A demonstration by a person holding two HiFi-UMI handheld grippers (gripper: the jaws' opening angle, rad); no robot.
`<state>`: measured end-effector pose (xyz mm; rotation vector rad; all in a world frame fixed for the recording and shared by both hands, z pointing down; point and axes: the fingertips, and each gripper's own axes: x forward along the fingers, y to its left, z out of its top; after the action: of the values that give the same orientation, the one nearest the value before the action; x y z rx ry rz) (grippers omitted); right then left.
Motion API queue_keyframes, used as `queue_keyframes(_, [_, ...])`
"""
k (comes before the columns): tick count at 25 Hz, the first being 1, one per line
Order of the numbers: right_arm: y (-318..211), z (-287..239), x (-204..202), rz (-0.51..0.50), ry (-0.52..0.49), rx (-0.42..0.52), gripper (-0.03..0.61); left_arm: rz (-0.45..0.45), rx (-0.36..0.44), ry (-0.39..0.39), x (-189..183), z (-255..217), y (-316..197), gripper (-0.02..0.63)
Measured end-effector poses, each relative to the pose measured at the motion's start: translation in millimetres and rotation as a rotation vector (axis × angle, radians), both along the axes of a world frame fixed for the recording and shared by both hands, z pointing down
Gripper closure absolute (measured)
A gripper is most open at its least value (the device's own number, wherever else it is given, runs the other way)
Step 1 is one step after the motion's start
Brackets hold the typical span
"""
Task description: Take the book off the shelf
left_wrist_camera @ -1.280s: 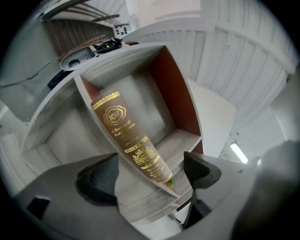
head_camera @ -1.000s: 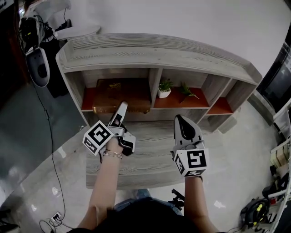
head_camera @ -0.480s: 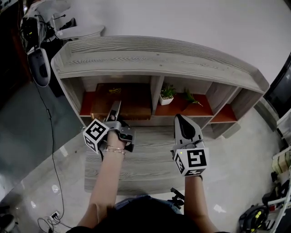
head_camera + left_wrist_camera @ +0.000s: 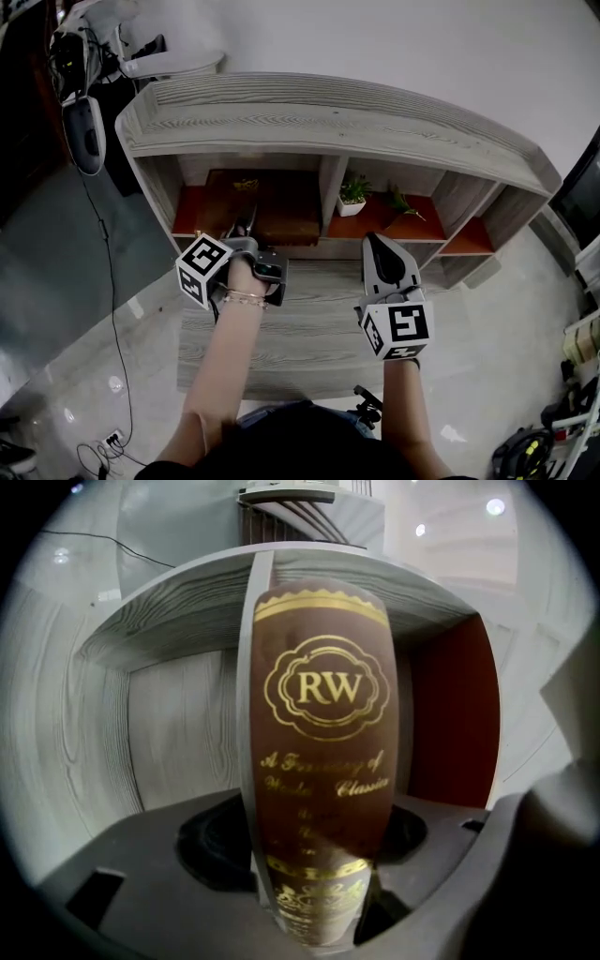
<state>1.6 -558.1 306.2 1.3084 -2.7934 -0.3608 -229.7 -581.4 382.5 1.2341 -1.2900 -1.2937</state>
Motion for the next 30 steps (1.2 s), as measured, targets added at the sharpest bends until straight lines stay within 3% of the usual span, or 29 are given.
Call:
queue_keyframes(8, [11, -1, 6, 0.011, 0.009, 0.002, 0.563, 0.017, -0.024, 0.04, 2, 1, 4, 0.321])
queue_keyframes(18, [31, 2, 17, 0.039, 0.014, -0.003, 0.563, 0.024, 0.005, 0.11, 10, 2, 22, 0.319])
queue_keyframes(30, [66, -1, 21, 0.05, 0.014, 0.004, 0.563, 0.051, -0.008, 0.089, 19, 2, 53, 0.363])
